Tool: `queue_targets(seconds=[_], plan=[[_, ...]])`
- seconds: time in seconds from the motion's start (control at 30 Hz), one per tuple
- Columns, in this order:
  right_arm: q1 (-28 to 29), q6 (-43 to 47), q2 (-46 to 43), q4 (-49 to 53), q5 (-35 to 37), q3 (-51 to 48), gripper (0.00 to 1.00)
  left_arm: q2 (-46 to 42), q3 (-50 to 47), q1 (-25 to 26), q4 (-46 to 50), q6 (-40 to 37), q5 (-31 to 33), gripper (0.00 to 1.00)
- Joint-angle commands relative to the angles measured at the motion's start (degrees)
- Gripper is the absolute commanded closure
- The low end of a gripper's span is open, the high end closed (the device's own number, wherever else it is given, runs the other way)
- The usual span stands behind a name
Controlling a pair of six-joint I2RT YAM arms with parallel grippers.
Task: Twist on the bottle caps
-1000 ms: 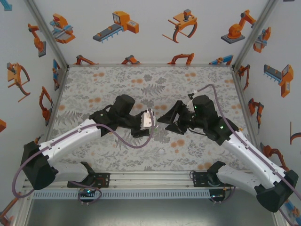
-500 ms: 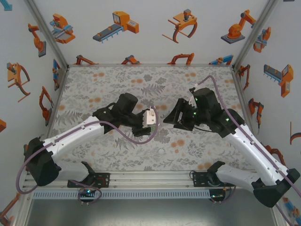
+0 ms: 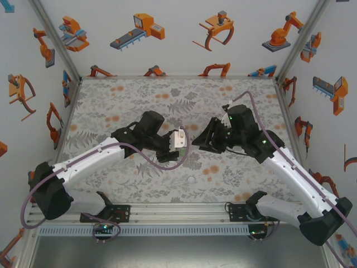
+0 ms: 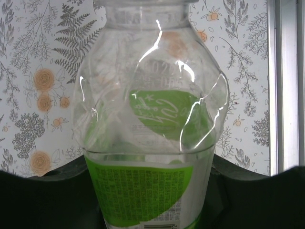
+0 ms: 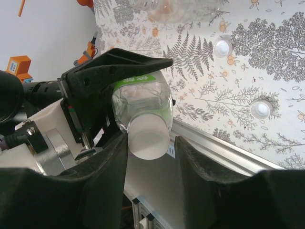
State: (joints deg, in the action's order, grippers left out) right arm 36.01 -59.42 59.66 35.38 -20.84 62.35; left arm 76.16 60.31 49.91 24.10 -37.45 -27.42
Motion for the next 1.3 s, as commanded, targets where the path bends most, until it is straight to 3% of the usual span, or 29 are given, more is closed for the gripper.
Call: queue_targets(seconds=[0.0,0.27,0.57,0.73,0.87,1.0,1.13,1.27], plan=[[-0.7,-1.6,-0.7,-1.8,-0.3,-1.0,0.59,0.2,1.2,0.3,-0.2,0.0,-1.8,1.00],[-0.7,-2.2,-0.3,-2.7,-0.9,-1.9,0.60,1.0,1.5,0.4,-0.2,-0.1,-2.1,1.00],[-0.7,-2.0,-0.4,-2.7,-1.1,-2.0,0.89,1.2,1.6,0.4,-0.2,0.3,-2.0,1.00],[-0.7,3.8,-0.6,-5.9,-2.8,-1.9,1.00,1.1,1.7,0.4,-0.2,0.4,-3.0,1.00],[-0.7,19.1,-3.1,-9.9,-5.6,-2.3,1.00,0.5,1.7,0.4,-0.3,0.3,-4.7,1.00],[-0.7,41.2,-5.3,-11.3,-14.0,-1.7,1.00,-0.1,1.7,0.4,0.0,-0.4,-7.3,1.00],[-0.7,64.0,-4.8,-3.4,-22.1,2.1,1.00,-0.4,2.4,0.4,0.7,-0.7,-9.9,1.00],[-0.7,82.5,-3.6,5.8,-22.9,6.1,1.00,-1.0,2.6,0.5,1.1,-0.7,-11.2,1.00]])
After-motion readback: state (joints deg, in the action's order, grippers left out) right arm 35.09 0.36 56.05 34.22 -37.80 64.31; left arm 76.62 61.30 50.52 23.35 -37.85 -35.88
